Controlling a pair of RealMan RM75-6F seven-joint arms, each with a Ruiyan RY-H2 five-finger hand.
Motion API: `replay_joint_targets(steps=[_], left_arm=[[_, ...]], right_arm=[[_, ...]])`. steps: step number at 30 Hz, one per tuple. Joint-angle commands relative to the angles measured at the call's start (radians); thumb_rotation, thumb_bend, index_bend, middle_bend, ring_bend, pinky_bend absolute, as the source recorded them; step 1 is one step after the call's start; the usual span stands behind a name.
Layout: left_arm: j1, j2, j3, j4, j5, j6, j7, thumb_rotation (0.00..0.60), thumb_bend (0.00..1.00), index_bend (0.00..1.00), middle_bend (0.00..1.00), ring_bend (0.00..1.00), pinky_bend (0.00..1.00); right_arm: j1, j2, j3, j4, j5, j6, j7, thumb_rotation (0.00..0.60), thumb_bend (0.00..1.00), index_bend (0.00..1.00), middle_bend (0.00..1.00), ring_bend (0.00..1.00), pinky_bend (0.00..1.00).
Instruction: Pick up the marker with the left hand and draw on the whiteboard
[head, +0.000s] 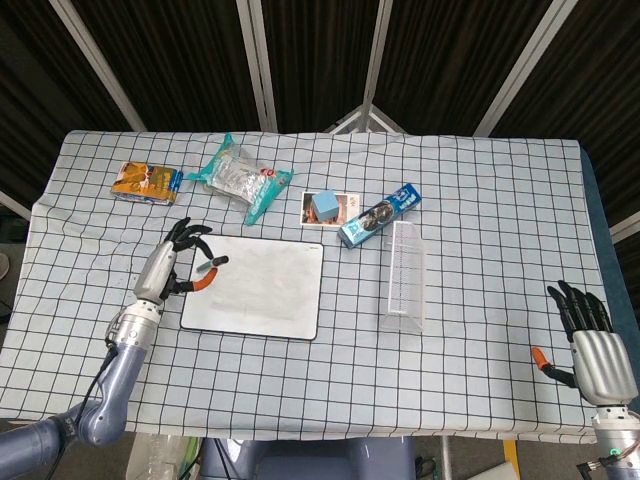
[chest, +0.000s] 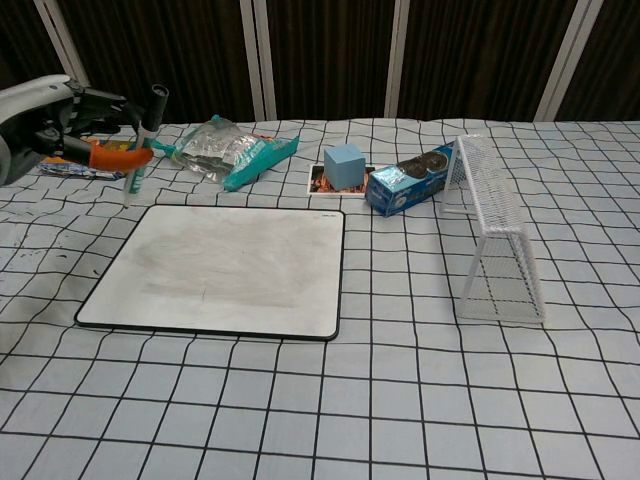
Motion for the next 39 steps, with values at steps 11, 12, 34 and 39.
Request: replay_joint_targets(steps=[11, 12, 34, 39], left_arm=[[-0.145, -0.231, -0.046, 0.282, -0.023, -0.1, -0.152, 0.6, 0.5, 0.71, 0.25, 0.07, 0.14], [-0.151, -0.243, -0.049, 0.296, -0.022, -0.102, -0.162, 0.6, 0.5, 0.71, 0.25, 0.08, 0.14], [-0.227, -0.364, -0.04, 0.488, 0.026, -0.129, -0.29, 0.6, 0.5, 0.72, 0.26, 0.08, 0.15], [-0.245, -0.385, -0.039, 0.523, 0.033, -0.138, -0.306, 0.6, 0.5, 0.72, 0.26, 0.08, 0.15]], right_arm=[[0.007, 0.012, 0.007, -0.009, 0.03, -0.031, 0.038, 0.6, 0.3, 0.0, 0.0, 0.0, 0.0], [0.007, 0.013, 0.007, -0.009, 0.033, -0.033, 0.041, 0.6, 0.3, 0.0, 0.0, 0.0, 0.0], [0.013, 0.025, 0.009, -0.023, 0.05, -0.058, 0.071, 0.6, 0.3, 0.0, 0.0, 0.0, 0.0], [0.015, 0.023, 0.011, -0.023, 0.053, -0.062, 0.069, 0.6, 0.3, 0.0, 0.0, 0.0, 0.0]])
